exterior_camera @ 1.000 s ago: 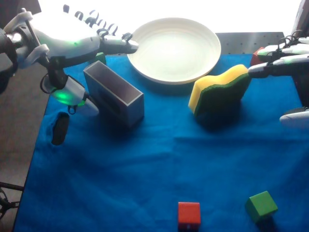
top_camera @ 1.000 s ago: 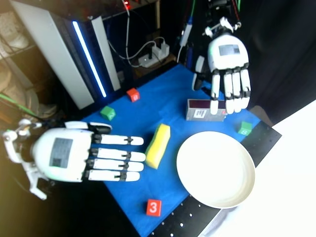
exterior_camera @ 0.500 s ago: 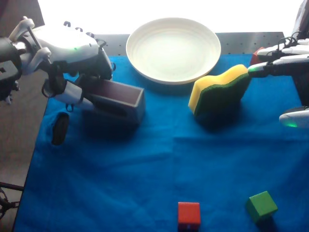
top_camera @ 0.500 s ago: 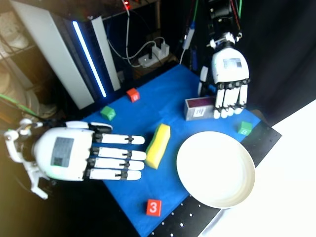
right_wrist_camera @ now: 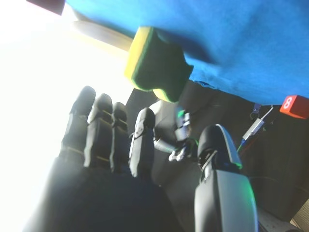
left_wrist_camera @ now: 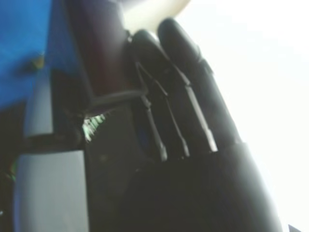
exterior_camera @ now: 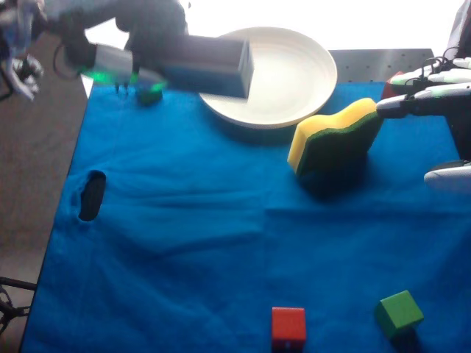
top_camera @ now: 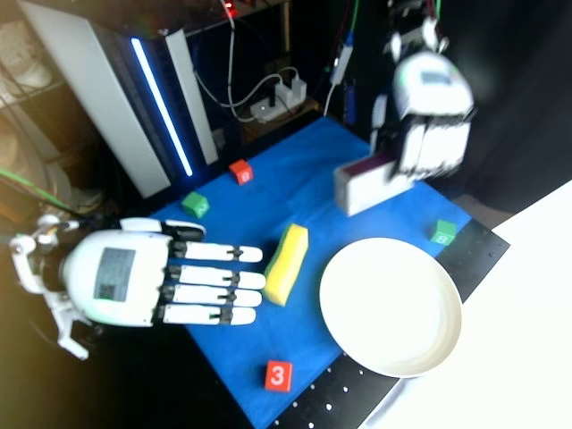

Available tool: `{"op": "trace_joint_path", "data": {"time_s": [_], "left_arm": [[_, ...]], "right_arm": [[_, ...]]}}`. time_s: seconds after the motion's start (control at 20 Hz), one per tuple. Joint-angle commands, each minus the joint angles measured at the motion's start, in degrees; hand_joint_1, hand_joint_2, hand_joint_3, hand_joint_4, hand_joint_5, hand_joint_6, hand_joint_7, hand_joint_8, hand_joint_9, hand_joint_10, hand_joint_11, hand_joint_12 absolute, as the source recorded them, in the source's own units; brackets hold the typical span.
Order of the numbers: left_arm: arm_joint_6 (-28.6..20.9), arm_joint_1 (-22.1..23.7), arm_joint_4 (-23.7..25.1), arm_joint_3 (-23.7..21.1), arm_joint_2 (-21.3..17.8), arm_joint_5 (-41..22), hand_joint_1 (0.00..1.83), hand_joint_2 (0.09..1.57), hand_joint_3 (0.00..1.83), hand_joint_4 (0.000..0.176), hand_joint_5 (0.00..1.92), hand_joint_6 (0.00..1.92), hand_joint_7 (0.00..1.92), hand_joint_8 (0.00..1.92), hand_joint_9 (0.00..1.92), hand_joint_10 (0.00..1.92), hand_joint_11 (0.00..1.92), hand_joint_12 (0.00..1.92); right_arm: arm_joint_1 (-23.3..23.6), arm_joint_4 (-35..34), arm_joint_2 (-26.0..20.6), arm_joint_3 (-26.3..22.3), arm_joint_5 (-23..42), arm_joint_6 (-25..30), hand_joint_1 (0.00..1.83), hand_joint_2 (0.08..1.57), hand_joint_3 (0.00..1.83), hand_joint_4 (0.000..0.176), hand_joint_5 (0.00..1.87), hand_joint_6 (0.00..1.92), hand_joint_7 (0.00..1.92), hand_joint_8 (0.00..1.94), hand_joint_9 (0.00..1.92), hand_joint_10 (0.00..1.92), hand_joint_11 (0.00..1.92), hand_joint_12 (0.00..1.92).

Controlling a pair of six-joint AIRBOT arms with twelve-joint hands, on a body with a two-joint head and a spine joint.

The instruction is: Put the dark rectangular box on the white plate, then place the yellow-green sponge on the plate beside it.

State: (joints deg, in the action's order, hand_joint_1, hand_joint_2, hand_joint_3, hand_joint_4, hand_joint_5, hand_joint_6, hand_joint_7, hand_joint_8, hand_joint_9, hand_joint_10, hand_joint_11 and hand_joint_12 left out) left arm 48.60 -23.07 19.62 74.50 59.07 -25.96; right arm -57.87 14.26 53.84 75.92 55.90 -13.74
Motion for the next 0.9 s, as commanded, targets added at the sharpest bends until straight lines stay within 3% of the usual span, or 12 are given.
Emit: {"op": "trace_joint_path", "data": {"time_s": [0.0,0.05,0.1,0.15,0.3,0.4,0.5,0.55,0.65,0.7,0.8,0.85], "left_arm": [[0.1,1.1,-1.9,0.8,0.9,-5.9,1.38,1.09,0.00,0.000,1.01,0.76,1.03,0.96,0.96,1.22,0.75,1.41],[0.1,1.5,-4.1,2.9,2.5,-6.1,1.38,1.09,0.00,0.000,1.01,0.77,1.04,0.92,0.97,1.21,0.76,1.40],[0.1,1.7,-5.1,4.3,3.6,-6.1,1.38,1.08,0.00,0.000,1.00,0.84,1.04,0.88,0.99,1.15,0.83,1.33],[0.1,2.1,-6.2,6.3,5.3,-5.8,1.39,1.07,0.00,0.000,1.01,0.85,1.06,0.83,1.01,1.08,0.86,1.24],[0.1,4.0,-8.5,14.1,12.2,-2.2,1.38,1.09,0.00,0.000,0.94,1.03,1.02,0.82,0.98,1.08,0.85,1.10],[0.1,4.3,-9.5,18.4,15.7,0.0,1.38,1.08,0.00,0.000,0.97,1.00,1.07,0.72,1.01,1.04,0.86,1.06],[0.1,4.4,-11.5,23.6,20.0,2.4,1.38,1.08,0.00,0.000,0.96,0.97,1.12,0.74,0.98,1.06,0.71,1.05],[0.1,4.4,-12.6,26.1,22.0,3.7,1.39,1.07,0.00,0.000,0.97,0.94,1.15,0.69,1.01,1.02,0.73,1.06],[0.1,4.3,-13.9,30.6,25.6,6.2,1.25,1.07,0.00,0.000,1.01,0.86,1.14,0.80,0.92,0.67,0.20,1.56],[0.1,4.3,-14.1,32.8,27.2,7.7,1.36,1.06,0.00,0.000,1.00,0.81,1.18,0.71,1.03,0.95,0.48,1.34],[0.1,4.3,-14.1,37.2,30.9,10.4,1.39,1.06,0.00,0.000,0.98,0.81,1.12,0.77,1.06,1.05,0.70,1.18],[0.1,4.3,-14.1,38.7,32.1,11.3,1.29,1.08,0.00,0.000,0.97,0.85,1.11,0.90,1.09,0.78,0.83,1.14]], "right_arm": [[0.8,-2.3,0.4,0.4,6.1,0.4,0.69,1.09,0.00,0.114,0.46,0.00,0.26,0.00,0.24,0.00,0.00,0.53],[0.8,-2.3,0.6,0.7,6.1,0.4,0.68,1.09,0.00,0.123,0.45,0.00,0.26,0.00,0.23,0.00,0.00,0.50],[0.8,-2.3,0.8,0.8,6.1,0.4,0.71,1.09,0.00,0.110,0.46,0.00,0.26,0.00,0.22,0.00,0.00,0.49],[0.8,-2.3,0.9,1.0,6.1,0.4,0.66,1.09,0.00,0.121,0.45,0.00,0.26,0.00,0.24,0.01,0.00,0.50],[0.8,-2.3,1.5,1.6,6.1,0.4,0.65,1.09,0.00,0.112,0.44,0.00,0.25,0.00,0.25,0.00,0.00,0.45],[0.8,-2.3,1.9,1.9,6.1,0.4,0.67,1.09,0.00,0.132,0.43,0.00,0.25,0.00,0.23,0.00,0.00,0.40],[0.9,-2.3,2.3,2.2,6.1,0.4,0.67,1.09,0.00,0.123,0.43,0.00,0.25,0.00,0.22,0.00,0.00,0.43],[1.1,-2.0,2.5,2.4,6.1,0.4,0.66,1.09,0.00,0.128,0.43,0.00,0.25,0.00,0.21,0.00,0.00,0.39],[2.3,-0.6,3.1,2.8,6.1,0.5,0.69,1.09,0.00,0.111,0.44,0.00,0.25,0.00,0.20,0.00,0.00,0.38],[2.9,0.1,3.5,3.1,6.1,0.6,0.72,1.09,0.00,0.122,0.44,0.00,0.25,0.00,0.19,0.00,0.00,0.28],[3.7,1.3,4.1,3.8,6.1,1.6,0.69,1.09,0.00,0.136,0.43,0.00,0.25,0.00,0.19,0.00,0.00,0.22],[3.9,1.7,4.3,4.0,6.1,1.9,0.68,1.09,0.00,0.143,0.43,0.00,0.25,0.00,0.19,0.00,0.00,0.21]]}}
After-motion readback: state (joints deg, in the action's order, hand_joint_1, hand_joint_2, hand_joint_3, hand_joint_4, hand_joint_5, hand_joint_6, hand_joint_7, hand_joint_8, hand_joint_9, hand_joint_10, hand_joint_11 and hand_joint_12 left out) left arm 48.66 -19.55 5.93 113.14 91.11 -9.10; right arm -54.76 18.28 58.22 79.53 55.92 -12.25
